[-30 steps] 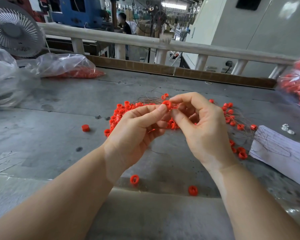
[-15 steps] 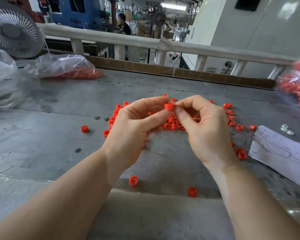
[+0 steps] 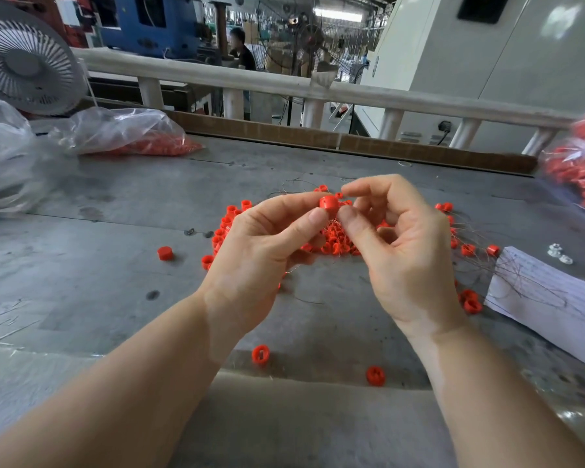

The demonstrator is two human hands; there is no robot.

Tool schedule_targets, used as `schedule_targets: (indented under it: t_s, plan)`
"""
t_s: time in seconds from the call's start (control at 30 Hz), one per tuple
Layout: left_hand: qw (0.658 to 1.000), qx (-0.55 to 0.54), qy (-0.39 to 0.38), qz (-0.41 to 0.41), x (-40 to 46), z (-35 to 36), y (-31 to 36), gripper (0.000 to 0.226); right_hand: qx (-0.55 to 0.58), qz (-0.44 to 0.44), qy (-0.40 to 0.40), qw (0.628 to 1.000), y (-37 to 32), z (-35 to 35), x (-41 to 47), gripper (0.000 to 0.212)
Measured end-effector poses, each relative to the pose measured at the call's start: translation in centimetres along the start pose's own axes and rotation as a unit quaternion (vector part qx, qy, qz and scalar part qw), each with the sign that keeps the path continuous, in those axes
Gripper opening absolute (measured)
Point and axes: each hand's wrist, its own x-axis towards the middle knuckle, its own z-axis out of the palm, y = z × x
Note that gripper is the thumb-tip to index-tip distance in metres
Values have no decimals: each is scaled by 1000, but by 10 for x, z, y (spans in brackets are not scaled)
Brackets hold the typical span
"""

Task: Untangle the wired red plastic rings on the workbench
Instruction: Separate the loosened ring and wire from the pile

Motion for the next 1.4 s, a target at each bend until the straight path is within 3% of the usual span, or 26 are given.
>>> schedule_targets:
  t_s: [0.27,0.47,0.63,0.93,1.13,1.33,1.4]
  plan:
    - [1000,7,-10,-20,1,1,-5,27,-29,-48,-1,998,-1,-1,0,12]
    - [999,14,-10,-32,0,0,-5,23,27,33,-50,998,-4,0,0,10]
    - [997,-8,-29,-77,0,1,-5,22,64,91,-40,993,3,-1,2,8]
    - [993,14,37,-114,4,-3,-8,29,0,98,-11,995,12,3,1,13]
    - [992,36,28,-118,2,1,-9,16,22,125,-28,992,12,4,0,18]
    - [993,96,-19,-59,-1,6,-13,51,65,127,-45,989,12,8,1,18]
    - [992,104,-50,-47,-2,9,-14,50,78,119,-60,988,11,10,-1,19]
